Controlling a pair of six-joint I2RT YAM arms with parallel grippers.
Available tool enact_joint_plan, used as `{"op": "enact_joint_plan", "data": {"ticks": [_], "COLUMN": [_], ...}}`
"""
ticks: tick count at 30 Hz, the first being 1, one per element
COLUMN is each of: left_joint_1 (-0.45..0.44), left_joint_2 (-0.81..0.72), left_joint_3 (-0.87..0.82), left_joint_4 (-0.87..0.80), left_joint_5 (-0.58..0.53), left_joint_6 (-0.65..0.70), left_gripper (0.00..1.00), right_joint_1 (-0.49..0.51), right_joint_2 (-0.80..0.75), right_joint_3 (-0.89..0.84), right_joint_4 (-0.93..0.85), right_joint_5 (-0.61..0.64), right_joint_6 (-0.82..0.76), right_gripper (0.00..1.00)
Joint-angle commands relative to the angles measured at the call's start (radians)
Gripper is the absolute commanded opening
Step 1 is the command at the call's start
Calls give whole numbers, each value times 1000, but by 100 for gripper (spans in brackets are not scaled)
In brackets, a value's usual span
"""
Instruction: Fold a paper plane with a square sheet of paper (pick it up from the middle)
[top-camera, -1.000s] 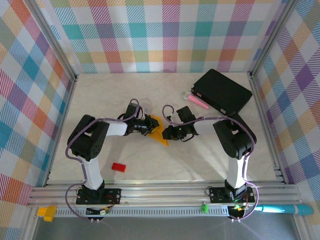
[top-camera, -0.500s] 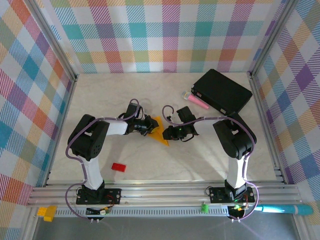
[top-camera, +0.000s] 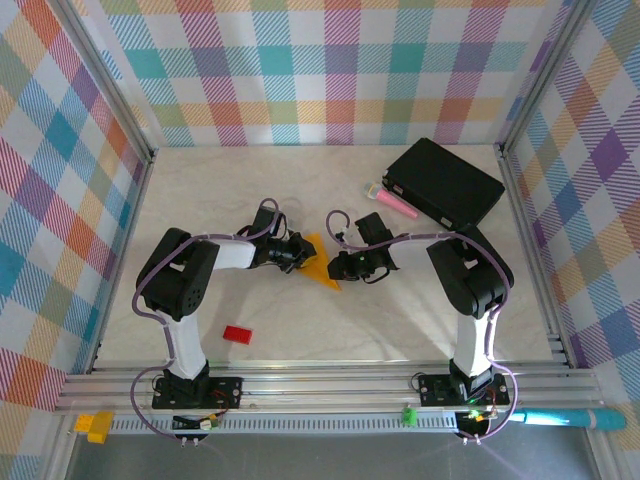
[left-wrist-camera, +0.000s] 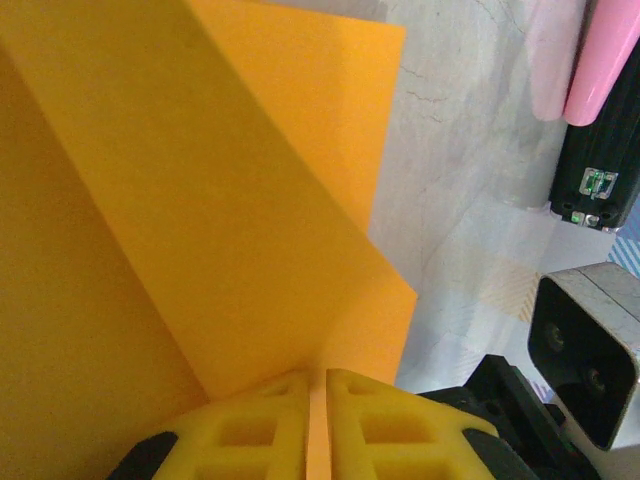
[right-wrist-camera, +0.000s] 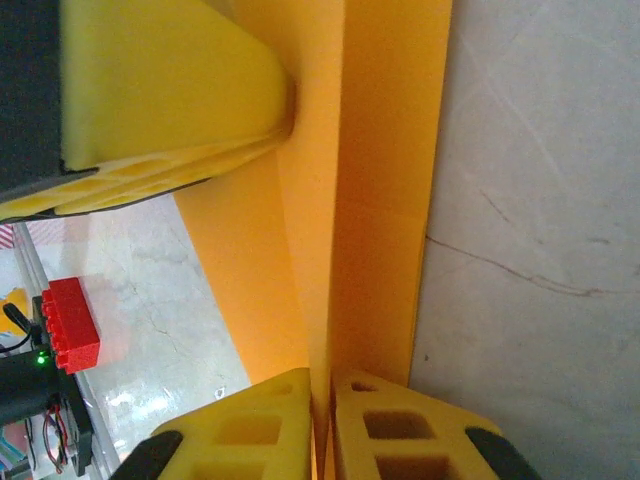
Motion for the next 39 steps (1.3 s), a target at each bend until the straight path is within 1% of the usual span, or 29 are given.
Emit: {"op": "enact_joint_plan", "data": {"ticks": [1, 10, 18, 26, 33, 39], "left_joint_1": [8, 9, -1, -18, -18, -18], "left_joint_2": [-24, -89, -88, -29, 10, 11], "left_joint_3": [14, -43, -82, -43, -19, -16], "left_joint_4": [3, 81, 169, 168, 123, 77], "left_joint_5": [13, 56, 100, 111, 101, 73], "left_joint_6": [19, 8, -18, -21, -14, 6], "left_gripper": [13, 15, 15, 12, 10, 8], "right_joint_1": [-5, -4, -4, -7, -10, -13], "right_joint_2": [15, 59, 96, 114, 110, 69], "right_joint_3": [-4, 3, 46, 80, 94, 87], "right_joint_4": [-36, -41, -102, -164, -179, -185], "right_joint_5": [-44, -77, -107, -108, -110, -140], "right_joint_6": [-1, 22, 23, 16, 17, 29], "right_gripper": [12, 9, 9, 9, 10, 16]}}
